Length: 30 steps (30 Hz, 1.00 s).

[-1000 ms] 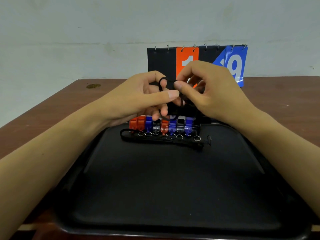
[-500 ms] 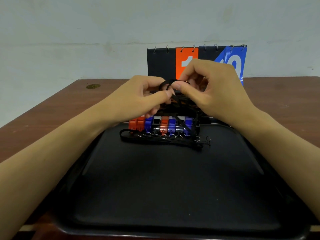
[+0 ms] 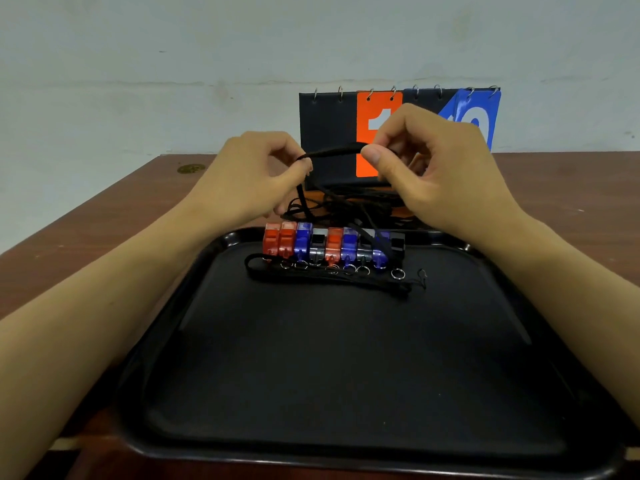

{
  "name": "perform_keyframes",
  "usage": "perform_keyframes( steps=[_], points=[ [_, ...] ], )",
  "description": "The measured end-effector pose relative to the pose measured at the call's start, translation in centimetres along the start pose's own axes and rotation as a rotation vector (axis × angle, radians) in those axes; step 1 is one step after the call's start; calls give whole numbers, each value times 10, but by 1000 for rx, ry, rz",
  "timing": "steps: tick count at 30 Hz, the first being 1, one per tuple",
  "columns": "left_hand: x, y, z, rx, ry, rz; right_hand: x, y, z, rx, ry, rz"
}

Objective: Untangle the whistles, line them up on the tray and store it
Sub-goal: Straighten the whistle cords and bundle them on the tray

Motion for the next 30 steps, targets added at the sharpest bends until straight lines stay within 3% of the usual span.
perform_keyframes(
  steps=[6,17,24,30],
  points=[
    [7,3,-17,-404,135,-72,0,5,4,63,-83,55],
    [22,16,-44,-260,166,106,1,3,21,143,-228,-7],
    [25,18,-62,-219,241,89,0,1,35,215,-372,-28],
    [25,20,-71,-966,517,11,0,2,40,280,-410,-9]
  ],
)
Point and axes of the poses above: each hand's wrist, its own x-axis towards the middle knuckle, its own y-axis out of the back of the hand, z = x × y, the point moved 4 cm from there along x, towards the middle knuckle, and after that the axes turned 5 degrees about y, right-handed, at the moved point
